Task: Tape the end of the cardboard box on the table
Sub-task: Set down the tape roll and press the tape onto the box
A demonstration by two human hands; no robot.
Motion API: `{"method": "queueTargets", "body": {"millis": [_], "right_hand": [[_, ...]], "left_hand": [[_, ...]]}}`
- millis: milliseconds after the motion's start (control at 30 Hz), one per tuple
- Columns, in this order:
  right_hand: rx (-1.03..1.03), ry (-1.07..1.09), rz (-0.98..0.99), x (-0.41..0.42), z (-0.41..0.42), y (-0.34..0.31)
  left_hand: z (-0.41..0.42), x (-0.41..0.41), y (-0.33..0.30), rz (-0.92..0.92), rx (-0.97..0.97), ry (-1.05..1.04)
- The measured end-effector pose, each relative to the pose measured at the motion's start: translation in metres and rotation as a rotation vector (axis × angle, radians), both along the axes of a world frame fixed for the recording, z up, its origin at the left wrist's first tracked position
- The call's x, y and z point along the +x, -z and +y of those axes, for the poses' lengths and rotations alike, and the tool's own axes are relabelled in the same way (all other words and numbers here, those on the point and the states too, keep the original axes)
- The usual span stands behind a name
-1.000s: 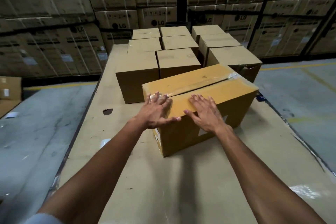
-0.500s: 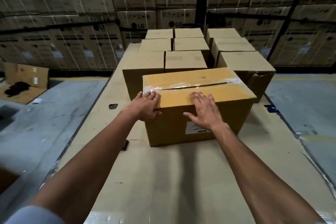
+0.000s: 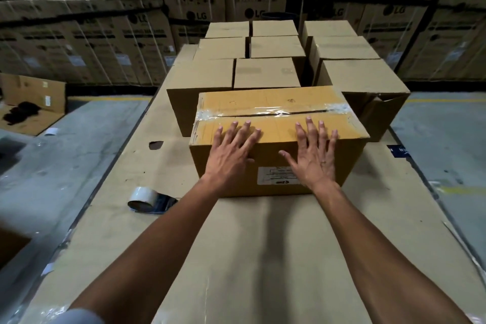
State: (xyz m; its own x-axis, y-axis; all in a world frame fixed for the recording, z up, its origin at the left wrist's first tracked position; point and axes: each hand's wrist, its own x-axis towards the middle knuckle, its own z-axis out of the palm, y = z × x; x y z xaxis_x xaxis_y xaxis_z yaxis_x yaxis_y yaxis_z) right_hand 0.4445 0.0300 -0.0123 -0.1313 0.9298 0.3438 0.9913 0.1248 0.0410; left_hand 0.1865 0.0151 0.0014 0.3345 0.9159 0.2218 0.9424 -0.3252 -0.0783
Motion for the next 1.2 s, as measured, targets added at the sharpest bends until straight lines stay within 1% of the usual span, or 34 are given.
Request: {"method": "queueTargets", "body": {"millis": [300, 533, 667, 800, 867, 933, 1033, 1133, 1200], "right_hand": [[-0.121, 0.055, -0.081, -0.035, 0.041, -0.003], [-0.136, 0.065, -0.077, -0.041, 0.048, -0.008], [-0.011, 0.029, 0.063, -0.052, 0.026, 0.0], [0.051, -0.088, 0.188, -0.088, -0.006, 0.023], [-0.006, -0.158, 0.223, -0.115, -0.023, 0.036], [-0.093, -0.201, 0.234, -0.143, -0.037, 0.049], [-0.245, -0.259, 0.289, -0.183, -0.048, 0.069], [-0.359, -0.314, 0.345, -0.222, -0.056, 0.085], [-0.459, -0.305, 0.462, -0.25, -0.061, 0.093]], "left_hand": [[0.058, -0.03, -0.006, 0.014, -0.014, -0.017], [0.066, -0.032, -0.005, 0.046, -0.025, -0.023], [0.048, -0.048, 0.005, 0.022, 0.042, 0.017], [0.008, -0.082, 0.028, -0.001, 0.142, 0.058], [-0.008, -0.103, 0.037, 0.005, 0.139, 0.076], [-0.021, -0.127, 0.049, -0.001, 0.083, 0.041], [-0.038, -0.167, 0.069, -0.044, -0.032, -0.122], [-0.052, -0.209, 0.085, -0.048, -0.156, -0.262], [-0.06, -0.236, 0.095, -0.061, -0.222, -0.307]]}}
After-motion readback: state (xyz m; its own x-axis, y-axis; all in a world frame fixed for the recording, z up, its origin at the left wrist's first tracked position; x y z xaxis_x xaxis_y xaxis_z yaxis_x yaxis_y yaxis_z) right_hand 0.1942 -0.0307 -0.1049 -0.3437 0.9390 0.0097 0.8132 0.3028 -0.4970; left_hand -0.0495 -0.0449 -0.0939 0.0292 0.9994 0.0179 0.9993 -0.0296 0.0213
